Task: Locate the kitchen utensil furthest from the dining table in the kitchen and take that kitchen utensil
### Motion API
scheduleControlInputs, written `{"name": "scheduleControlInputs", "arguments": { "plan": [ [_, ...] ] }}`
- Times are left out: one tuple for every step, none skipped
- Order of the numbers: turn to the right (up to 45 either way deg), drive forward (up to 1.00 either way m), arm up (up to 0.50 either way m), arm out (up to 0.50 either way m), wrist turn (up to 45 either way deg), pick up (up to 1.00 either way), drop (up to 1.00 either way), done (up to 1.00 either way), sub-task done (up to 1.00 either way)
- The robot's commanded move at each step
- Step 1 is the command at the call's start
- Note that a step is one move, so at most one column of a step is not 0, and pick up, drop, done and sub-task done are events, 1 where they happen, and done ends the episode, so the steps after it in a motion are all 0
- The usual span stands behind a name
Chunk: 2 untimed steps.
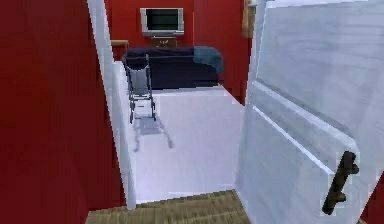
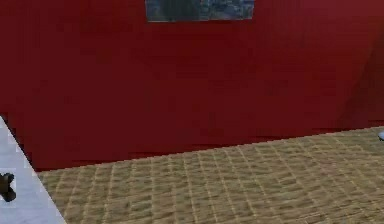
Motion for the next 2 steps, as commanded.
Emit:
{"name": "scheduleControlInputs", "arguments": {
  "plan": [
    [0.0, 0.70, 0.00, 0.00, 0.0, 0.00, 0.00, 0.00, 0.00],
    [-12.0, 0.00, 0.00, 0.00, 0.0, 0.00, 0.00, 0.00, 0.00]
  ]
}}
